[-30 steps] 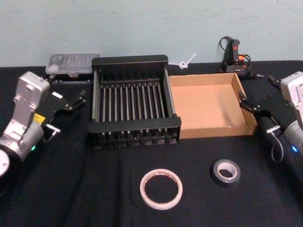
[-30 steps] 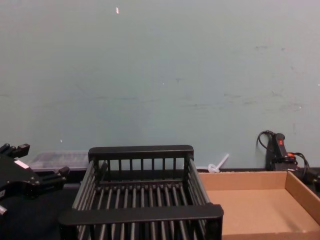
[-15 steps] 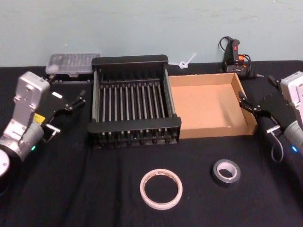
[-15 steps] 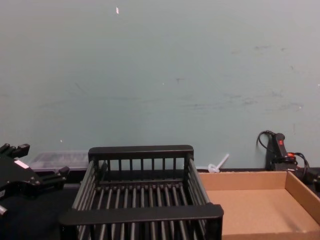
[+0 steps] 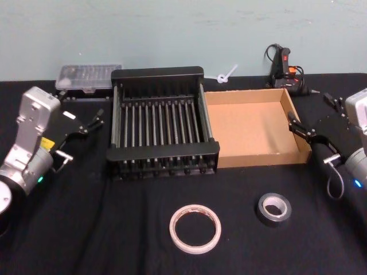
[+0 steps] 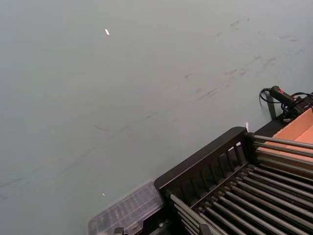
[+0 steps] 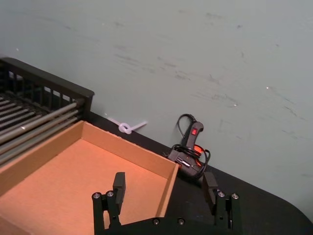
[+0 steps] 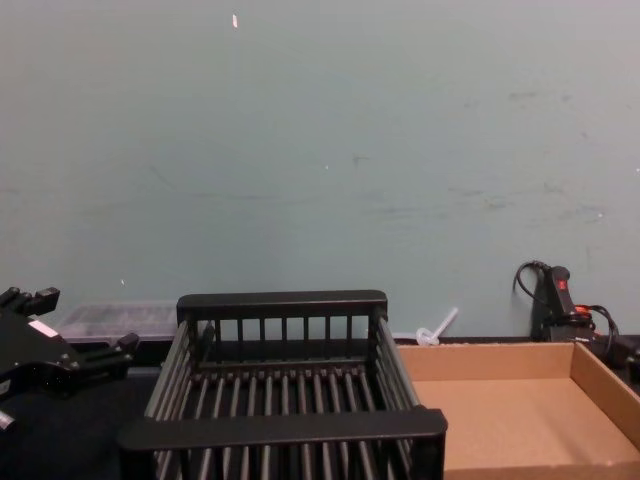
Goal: Pick up the white tape and place it into the black box , Pick up the silver tape and place it into the brown box.
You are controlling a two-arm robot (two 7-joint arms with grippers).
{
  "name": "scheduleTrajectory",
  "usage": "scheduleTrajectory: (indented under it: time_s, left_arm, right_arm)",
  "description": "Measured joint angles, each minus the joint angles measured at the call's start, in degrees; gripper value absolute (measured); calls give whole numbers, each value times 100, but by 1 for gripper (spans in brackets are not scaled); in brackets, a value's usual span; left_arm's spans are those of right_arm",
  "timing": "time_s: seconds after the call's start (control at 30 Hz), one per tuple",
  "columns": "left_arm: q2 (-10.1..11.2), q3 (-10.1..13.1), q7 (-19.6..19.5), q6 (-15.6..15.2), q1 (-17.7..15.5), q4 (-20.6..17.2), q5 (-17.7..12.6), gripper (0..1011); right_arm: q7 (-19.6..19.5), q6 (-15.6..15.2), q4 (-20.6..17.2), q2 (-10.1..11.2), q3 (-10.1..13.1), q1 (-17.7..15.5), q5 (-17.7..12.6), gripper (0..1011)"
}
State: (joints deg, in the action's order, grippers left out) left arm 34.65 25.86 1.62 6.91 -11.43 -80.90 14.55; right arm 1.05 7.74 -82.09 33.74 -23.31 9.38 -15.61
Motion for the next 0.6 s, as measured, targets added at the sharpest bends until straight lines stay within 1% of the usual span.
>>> scheduleTrajectory:
  time_s: [0.17, 0.23, 0.27, 0.37, 0.57, 0.6]
  left_arm:
    - [0, 0, 0, 0, 0, 0, 0, 1001]
    - [0, 0, 0, 0, 0, 0, 0, 1001]
    - [0, 0, 0, 0, 0, 0, 0, 1001]
    - [0, 0, 0, 0, 0, 0, 0, 1001]
    - [0, 0, 0, 0, 0, 0, 0, 1001]
    - [0, 0, 0, 0, 0, 0, 0, 1001]
  right_arm:
    - [124, 18, -187, -7, 114, -166, -133, 1002]
    - [200, 25, -347, -12, 191, -314, -241, 1002]
    - [200, 25, -347, -12, 191, -314, -241, 1003]
    - [277, 27, -579, -1, 279, -525, -351, 1003]
    - [374, -40, -905, 43, 377, -827, -436, 1002]
    - [401, -73, -1003, 62, 402, -917, -459, 1003]
